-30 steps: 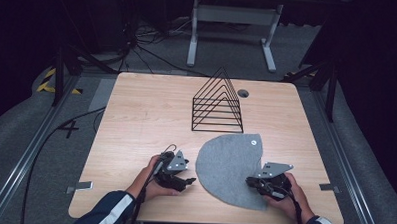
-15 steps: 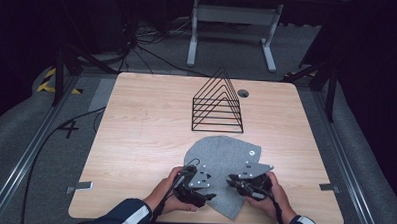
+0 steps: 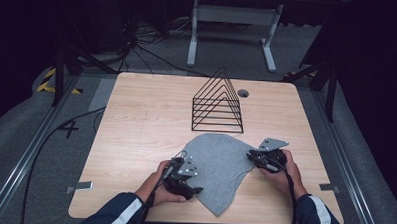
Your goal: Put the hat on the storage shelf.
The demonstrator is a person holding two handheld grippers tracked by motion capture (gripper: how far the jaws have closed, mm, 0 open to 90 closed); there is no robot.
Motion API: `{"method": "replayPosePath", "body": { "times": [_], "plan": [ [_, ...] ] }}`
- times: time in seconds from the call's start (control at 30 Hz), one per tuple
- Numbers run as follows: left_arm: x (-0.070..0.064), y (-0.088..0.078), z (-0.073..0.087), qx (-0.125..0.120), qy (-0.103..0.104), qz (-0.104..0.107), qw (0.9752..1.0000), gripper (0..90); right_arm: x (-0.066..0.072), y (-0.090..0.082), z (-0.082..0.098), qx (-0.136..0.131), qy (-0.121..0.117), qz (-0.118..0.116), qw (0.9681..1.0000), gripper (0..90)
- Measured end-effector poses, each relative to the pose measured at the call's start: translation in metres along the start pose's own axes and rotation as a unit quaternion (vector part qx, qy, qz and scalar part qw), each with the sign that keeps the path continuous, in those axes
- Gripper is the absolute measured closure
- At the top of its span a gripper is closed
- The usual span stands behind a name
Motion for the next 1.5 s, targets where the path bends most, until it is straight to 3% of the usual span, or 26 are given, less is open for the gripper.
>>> {"method": "replayPosePath", "body": {
  "times": [0.13, 0.23, 0.3, 0.4, 0.63, 0.73, 0.8, 0.87, 0.93, 1.0, 1.07, 1.13, 1.23, 1.3, 1.4, 1.5],
  "plan": [
    [0.012, -0.008, 0.017, -0.002, -0.036, -0.012, 0.9993, 27.3, 0.015, -0.007, 0.004, 0.016, -0.008, -0.031, 0.9994, 78.6],
    [0.016, -0.011, 0.023, -0.003, -0.042, -0.022, 0.9989, 27.4, 0.031, -0.014, 0.007, 0.028, -0.028, -0.038, 0.9985, 79.4],
    [0.020, -0.013, 0.026, 0.001, -0.056, -0.030, 0.9980, 26.1, 0.043, -0.018, 0.008, 0.035, -0.041, -0.038, 0.9978, 79.8],
    [0.029, -0.015, 0.033, 0.001, -0.085, -0.023, 0.9961, 24.4, 0.055, -0.022, 0.009, 0.045, -0.053, -0.044, 0.9966, 80.9],
    [0.044, -0.017, 0.038, -0.001, -0.111, -0.044, 0.9929, 22.2, 0.083, -0.032, 0.018, 0.049, -0.071, -0.095, 0.9917, 79.9],
    [0.050, -0.020, 0.038, 0.013, -0.119, -0.048, 0.9916, 21.9, 0.091, -0.035, 0.019, 0.053, -0.080, -0.110, 0.9892, 78.2],
    [0.052, -0.020, 0.038, 0.013, -0.124, -0.043, 0.9913, 21.6, 0.093, -0.036, 0.018, 0.051, -0.083, -0.105, 0.9897, 70.3],
    [0.053, -0.020, 0.038, 0.014, -0.129, -0.040, 0.9907, 22.5, 0.089, -0.037, 0.015, 0.041, -0.073, -0.087, 0.9927, 64.8],
    [0.054, -0.019, 0.036, 0.008, -0.131, -0.040, 0.9906, 23.7, 0.078, -0.039, 0.010, 0.018, -0.048, -0.082, 0.9953, 58.6],
    [0.054, -0.019, 0.032, 0.008, -0.127, -0.045, 0.9908, 24.3, 0.063, -0.039, 0.001, -0.003, -0.027, -0.061, 0.9978, 55.0],
    [0.057, -0.016, 0.027, 0.011, -0.126, -0.044, 0.9910, 24.1, 0.049, -0.036, -0.008, -0.022, -0.009, -0.058, 0.9980, 49.7],
    [0.059, -0.016, 0.024, 0.009, -0.131, -0.039, 0.9905, 24.1, 0.043, -0.033, -0.012, -0.026, 0.000, -0.060, 0.9979, 47.1],
    [0.064, -0.015, 0.019, -0.005, -0.136, -0.041, 0.9899, 24.6, 0.026, -0.012, -0.032, -0.016, 0.015, -0.056, 0.9982, 41.8],
    [0.068, -0.012, 0.020, 0.011, -0.138, -0.050, 0.9891, 25.2, 0.021, -0.003, -0.041, -0.009, 0.026, -0.062, 0.9977, 38.5],
    [0.073, -0.011, 0.022, -0.002, -0.150, -0.050, 0.9875, 24.8, 0.015, 0.010, -0.052, -0.006, 0.044, -0.075, 0.9962, 38.1],
    [0.074, -0.010, 0.022, -0.002, -0.143, -0.053, 0.9884, 24.3, 0.013, 0.020, -0.059, 0.006, 0.050, -0.067, 0.9965, 36.7]
  ]
}}
Point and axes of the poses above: each handheld gripper's, and its own axes: y roughly forward along the jaws, z roughly out of its underside, x roughly to its left, the point moved 2 cm from there along y, roughly forward along the jaws, and after that the axes turned 15 degrees about x, right-handed, at the moved point
